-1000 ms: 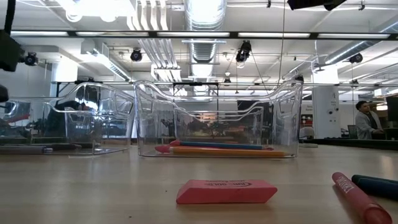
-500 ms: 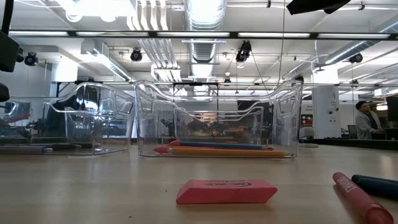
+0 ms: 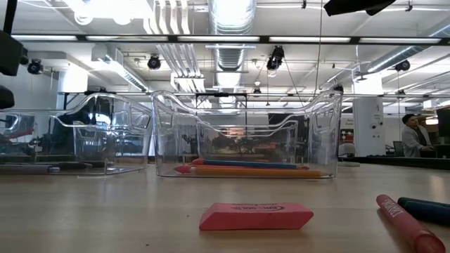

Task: Sort crayons/erasers/pens/pencils in bins
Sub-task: Put the orange eraser into the top right transparent bin, then put the left blue crayon into the top left transparent bin

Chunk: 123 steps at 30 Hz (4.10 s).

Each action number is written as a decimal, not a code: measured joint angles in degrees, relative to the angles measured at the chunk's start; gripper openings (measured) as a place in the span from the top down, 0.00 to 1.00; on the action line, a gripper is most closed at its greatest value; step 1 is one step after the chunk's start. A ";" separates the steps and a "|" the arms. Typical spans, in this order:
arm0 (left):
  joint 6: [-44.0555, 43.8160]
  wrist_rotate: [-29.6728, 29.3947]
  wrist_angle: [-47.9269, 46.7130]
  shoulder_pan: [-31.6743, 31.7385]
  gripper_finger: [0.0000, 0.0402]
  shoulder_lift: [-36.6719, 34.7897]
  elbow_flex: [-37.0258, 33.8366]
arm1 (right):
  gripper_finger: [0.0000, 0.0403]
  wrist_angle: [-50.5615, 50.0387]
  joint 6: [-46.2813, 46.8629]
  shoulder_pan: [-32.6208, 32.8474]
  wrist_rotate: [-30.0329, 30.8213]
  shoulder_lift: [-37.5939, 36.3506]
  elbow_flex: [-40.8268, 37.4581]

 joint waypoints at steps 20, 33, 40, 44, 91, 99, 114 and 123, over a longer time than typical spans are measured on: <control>1.61 -1.18 0.32 -0.02 0.99 -2.71 1.95 | 0.53 0.00 -0.14 0.00 0.00 -0.02 0.00; 16.73 -1.66 13.08 0.75 0.94 4.21 10.17 | 0.53 0.00 -0.11 0.00 0.00 -0.02 0.00; 17.39 -0.48 12.56 1.78 0.69 8.64 11.33 | 0.53 0.00 -0.09 0.00 0.00 -0.02 0.00; 17.88 0.09 12.63 2.16 0.58 10.46 11.65 | 0.53 0.02 -0.11 0.00 0.00 -0.02 0.00; 35.04 -20.25 19.21 8.61 0.99 -10.97 7.69 | 0.53 0.49 -0.18 0.00 0.00 -0.02 -0.21; 46.57 -24.77 26.59 13.34 0.99 -26.02 -0.62 | 0.53 0.53 -1.04 0.00 0.02 -0.02 -0.39; 70.64 -12.10 13.23 71.33 1.00 -36.51 -4.00 | 0.53 1.33 -2.98 -1.69 1.50 -0.04 -0.61; 76.45 -6.32 14.65 95.44 0.93 -25.99 -3.99 | 0.53 1.37 -2.99 -1.86 1.46 -0.04 -0.97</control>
